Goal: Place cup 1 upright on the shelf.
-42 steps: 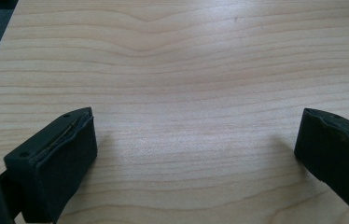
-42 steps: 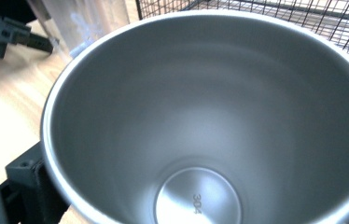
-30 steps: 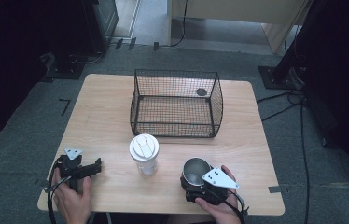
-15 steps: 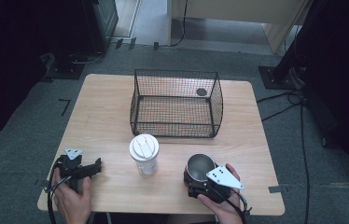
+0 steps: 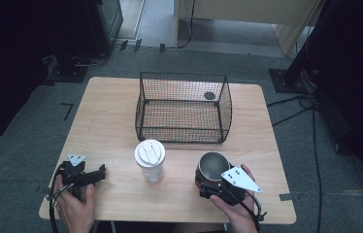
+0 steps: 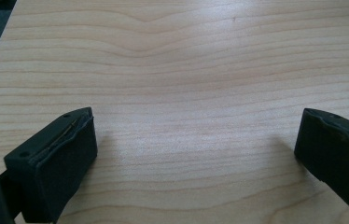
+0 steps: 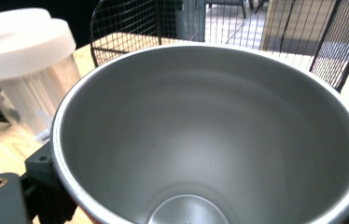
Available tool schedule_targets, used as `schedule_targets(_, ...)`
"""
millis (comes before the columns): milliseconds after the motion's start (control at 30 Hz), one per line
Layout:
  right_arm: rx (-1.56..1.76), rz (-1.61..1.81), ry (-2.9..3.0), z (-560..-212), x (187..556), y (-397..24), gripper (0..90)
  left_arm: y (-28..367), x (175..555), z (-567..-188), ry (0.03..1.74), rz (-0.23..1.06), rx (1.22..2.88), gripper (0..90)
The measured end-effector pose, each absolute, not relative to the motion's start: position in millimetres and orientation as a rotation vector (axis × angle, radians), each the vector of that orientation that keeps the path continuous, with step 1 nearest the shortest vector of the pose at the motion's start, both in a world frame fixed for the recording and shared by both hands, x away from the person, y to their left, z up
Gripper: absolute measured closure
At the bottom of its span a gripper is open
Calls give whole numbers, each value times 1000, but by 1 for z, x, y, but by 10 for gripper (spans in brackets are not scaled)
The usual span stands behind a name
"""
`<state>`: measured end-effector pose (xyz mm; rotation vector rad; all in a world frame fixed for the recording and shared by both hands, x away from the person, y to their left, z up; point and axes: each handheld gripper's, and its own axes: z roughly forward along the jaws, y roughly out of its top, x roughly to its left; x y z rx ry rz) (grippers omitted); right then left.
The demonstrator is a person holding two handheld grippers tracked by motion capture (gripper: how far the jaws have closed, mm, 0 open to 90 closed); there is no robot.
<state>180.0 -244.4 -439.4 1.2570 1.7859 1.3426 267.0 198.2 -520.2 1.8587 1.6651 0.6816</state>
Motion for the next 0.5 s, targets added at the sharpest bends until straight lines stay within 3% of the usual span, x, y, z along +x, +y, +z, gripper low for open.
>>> schedule_targets(500,1196,1342,1660,-418,196,-242,73,198,267,-520,1666,682,1856,0)
